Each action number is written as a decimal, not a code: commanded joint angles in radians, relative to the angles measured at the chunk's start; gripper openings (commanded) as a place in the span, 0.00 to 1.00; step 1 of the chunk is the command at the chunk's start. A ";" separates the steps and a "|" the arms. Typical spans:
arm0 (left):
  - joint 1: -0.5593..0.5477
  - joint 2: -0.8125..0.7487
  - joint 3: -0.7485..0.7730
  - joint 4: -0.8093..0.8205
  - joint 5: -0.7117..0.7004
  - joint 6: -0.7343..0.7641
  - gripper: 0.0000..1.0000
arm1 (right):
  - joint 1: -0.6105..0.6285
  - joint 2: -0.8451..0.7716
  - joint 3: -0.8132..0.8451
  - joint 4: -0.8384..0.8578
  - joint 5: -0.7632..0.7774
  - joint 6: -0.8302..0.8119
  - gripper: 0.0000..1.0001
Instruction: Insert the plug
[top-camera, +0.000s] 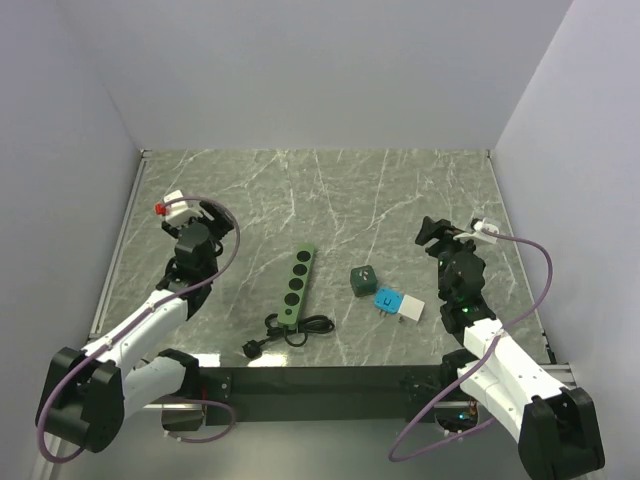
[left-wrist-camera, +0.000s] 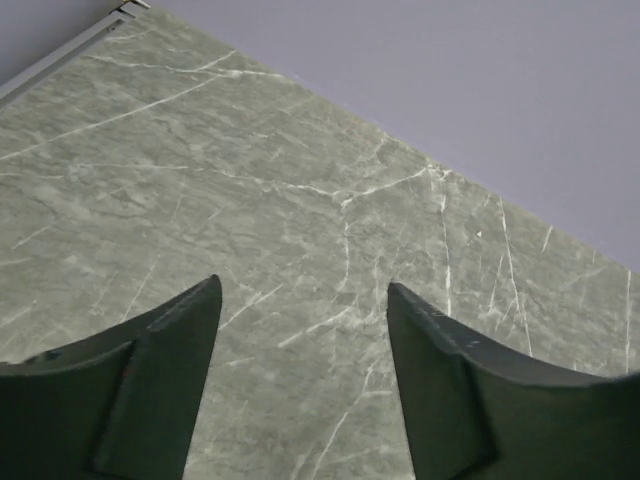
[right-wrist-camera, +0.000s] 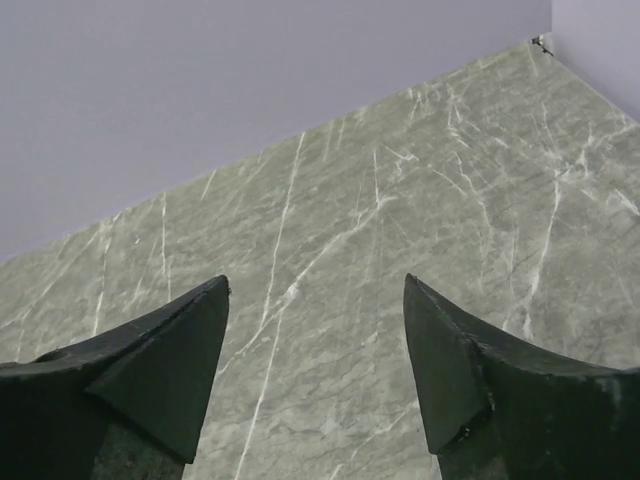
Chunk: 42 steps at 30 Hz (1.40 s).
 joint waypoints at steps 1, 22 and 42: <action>-0.021 -0.018 0.046 -0.007 -0.010 0.019 0.74 | 0.002 -0.002 0.046 -0.002 0.023 0.005 0.78; -0.293 -0.019 -0.065 -0.006 0.104 0.055 0.92 | 0.244 0.185 0.285 -0.410 0.099 0.114 0.89; -0.563 0.278 0.017 -0.090 0.061 -0.060 0.99 | 0.451 0.350 0.196 -0.356 0.016 0.130 0.89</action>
